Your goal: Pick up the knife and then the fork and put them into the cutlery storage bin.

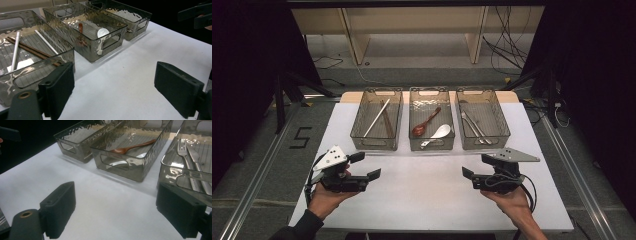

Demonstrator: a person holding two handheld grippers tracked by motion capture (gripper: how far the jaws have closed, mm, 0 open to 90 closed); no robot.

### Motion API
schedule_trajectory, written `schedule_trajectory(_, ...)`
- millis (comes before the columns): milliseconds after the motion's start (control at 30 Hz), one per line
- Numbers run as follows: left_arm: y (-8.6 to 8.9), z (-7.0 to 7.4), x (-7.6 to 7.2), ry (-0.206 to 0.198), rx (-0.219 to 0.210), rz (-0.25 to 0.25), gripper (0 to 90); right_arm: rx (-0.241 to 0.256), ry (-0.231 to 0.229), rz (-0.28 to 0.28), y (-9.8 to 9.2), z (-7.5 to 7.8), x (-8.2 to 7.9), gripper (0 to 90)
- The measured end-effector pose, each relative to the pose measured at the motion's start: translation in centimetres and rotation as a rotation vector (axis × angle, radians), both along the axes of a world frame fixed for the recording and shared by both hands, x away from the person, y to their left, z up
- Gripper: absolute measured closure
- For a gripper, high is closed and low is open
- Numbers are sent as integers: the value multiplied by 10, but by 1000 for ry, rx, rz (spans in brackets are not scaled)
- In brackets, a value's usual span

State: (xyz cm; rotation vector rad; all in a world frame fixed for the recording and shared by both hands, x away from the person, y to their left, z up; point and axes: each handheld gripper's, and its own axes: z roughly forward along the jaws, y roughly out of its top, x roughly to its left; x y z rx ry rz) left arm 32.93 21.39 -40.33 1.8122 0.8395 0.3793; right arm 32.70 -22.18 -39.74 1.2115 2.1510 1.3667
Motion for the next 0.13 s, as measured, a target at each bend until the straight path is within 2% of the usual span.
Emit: schedule_trajectory(133,0,0,0,0,0,0,160,1,0,0,0,0,0,171)
